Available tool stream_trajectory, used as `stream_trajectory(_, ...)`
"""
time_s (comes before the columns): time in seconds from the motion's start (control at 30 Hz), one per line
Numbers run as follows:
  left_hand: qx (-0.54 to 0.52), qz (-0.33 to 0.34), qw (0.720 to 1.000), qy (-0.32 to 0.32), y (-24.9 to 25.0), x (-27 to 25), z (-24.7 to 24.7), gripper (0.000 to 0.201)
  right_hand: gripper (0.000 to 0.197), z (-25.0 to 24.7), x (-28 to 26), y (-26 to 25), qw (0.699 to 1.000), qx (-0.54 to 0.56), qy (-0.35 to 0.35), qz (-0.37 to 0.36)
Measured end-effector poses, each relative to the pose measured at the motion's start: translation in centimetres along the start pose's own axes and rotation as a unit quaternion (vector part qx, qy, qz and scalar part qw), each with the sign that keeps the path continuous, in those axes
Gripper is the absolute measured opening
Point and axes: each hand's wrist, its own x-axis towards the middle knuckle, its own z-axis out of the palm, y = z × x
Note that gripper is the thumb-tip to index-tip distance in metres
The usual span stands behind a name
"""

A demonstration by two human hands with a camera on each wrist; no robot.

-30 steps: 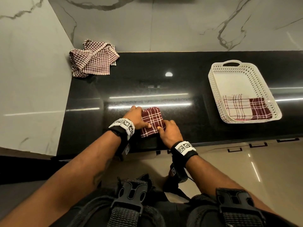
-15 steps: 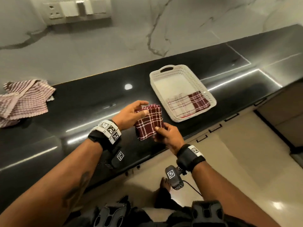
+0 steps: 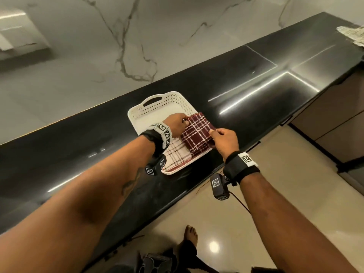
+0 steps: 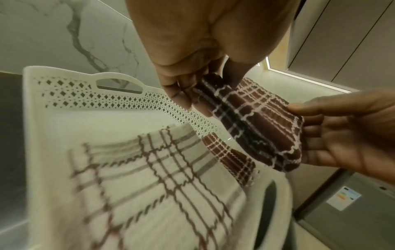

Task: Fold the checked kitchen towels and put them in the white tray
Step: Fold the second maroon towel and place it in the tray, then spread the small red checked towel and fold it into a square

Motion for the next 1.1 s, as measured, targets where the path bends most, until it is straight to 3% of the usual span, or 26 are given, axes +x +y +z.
stream_trajectory(0.27,0.039,-0.063,0.997,-0.014,-1.7,3.9,3.1,0.031,0.014,0.2,1.9,0.3,0.961,-0.264,-0.015,-0.079)
stream_trajectory(0.4,0.026,-0.062,0.998,-0.007,-2.2,4.4,3.6,0.031,0.014,0.8,1.5,0.4,0.902,-0.401,0.000,-0.159)
stream_trajectory(0.47,0.020,-0.056,0.998,-0.008,-2.4,4.6,3.7,0.031,0.029,1.2,1.2,0.7,0.870,-0.454,0.020,-0.192)
stream_trajectory(0.53,0.027,-0.044,0.999,-0.007,-2.7,4.7,3.9,0.031,0.049,1.7,1.0,0.7,0.849,-0.473,0.003,-0.237)
stream_trajectory(0.6,0.034,-0.038,0.999,0.005,-2.9,4.6,4.1,0.031,0.058,2.5,1.0,0.6,0.834,-0.471,-0.057,-0.282)
stream_trajectory(0.73,0.015,-0.039,0.998,0.037,-3.9,3.8,3.2,0.034,0.077,3.8,2.3,0.3,0.818,-0.505,-0.162,-0.224)
stream_trajectory(0.83,0.005,-0.033,0.997,0.063,-5.4,2.4,1.8,0.031,0.079,4.1,2.6,-0.6,0.800,-0.538,-0.156,-0.217)
stream_trajectory(0.97,-0.033,-0.024,0.988,0.147,-8.6,-1.0,-0.9,0.025,0.068,6.5,0.5,-2.7,0.815,-0.508,-0.088,-0.265)
stream_trajectory(1.1,-0.057,-0.048,0.971,0.228,-13.3,-5.6,-3.4,0.023,0.063,12.0,-4.5,-3.9,0.800,-0.483,-0.123,-0.335)
